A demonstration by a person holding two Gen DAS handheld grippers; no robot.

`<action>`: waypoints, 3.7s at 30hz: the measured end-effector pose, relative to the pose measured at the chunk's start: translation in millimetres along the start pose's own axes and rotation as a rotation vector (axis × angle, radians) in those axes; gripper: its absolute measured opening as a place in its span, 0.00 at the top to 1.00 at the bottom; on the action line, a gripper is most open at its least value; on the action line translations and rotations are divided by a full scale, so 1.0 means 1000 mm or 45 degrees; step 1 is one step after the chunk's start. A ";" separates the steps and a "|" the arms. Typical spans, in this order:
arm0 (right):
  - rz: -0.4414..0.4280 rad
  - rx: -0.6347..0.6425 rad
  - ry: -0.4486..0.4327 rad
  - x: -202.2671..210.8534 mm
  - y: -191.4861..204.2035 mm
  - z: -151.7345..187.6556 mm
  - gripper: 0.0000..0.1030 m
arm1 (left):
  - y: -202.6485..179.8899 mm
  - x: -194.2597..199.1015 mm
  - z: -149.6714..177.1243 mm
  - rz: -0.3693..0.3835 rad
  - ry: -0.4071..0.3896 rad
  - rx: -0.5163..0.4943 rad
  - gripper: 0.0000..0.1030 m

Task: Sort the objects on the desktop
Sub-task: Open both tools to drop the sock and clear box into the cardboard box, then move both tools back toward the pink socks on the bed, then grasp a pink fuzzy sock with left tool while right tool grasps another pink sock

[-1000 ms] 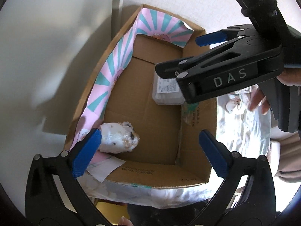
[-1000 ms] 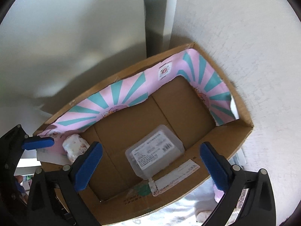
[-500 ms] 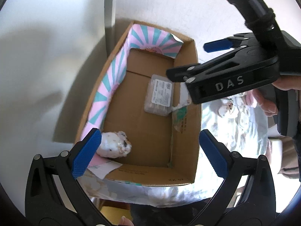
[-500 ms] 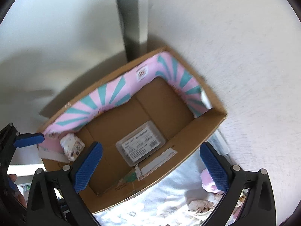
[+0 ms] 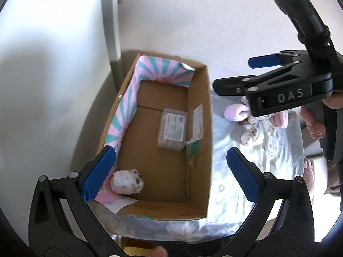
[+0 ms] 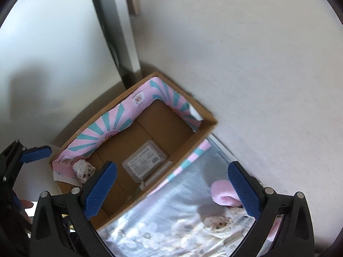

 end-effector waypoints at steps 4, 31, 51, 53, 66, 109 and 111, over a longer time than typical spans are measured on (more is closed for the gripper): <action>0.063 -0.013 -0.040 0.013 -0.022 0.012 0.00 | -0.011 0.001 -0.004 0.004 -0.005 -0.029 0.00; 0.285 -0.418 -0.104 0.106 -0.192 0.127 0.00 | -0.132 -0.012 -0.026 0.120 -0.004 -0.300 0.00; 0.228 -0.721 -0.070 0.072 -0.264 0.228 0.00 | -0.179 -0.108 -0.037 0.075 0.088 -0.371 0.05; 0.211 -0.730 -0.061 0.057 -0.266 0.230 0.00 | -0.179 -0.130 -0.038 0.059 0.127 -0.350 0.09; 0.110 -0.813 -0.018 -0.020 -0.284 0.233 0.00 | -0.175 -0.212 -0.046 -0.039 0.199 -0.376 0.15; 0.183 -0.882 -0.054 -0.002 -0.265 0.253 0.61 | -0.177 -0.168 -0.046 0.217 0.170 -0.379 0.81; 0.180 -0.871 -0.062 0.006 -0.257 0.252 0.61 | -0.181 -0.159 -0.045 0.227 0.156 -0.371 0.81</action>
Point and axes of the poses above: each gripper's, at about its wrist camera, not at the fingertips, and x roughly against the way its jaws point, y to its left, z to its underside, the point moved 9 cm from there along -x, roughly the way its jaws point, and after that the axes turned 1 degree about -x, right-handed, at the moved point
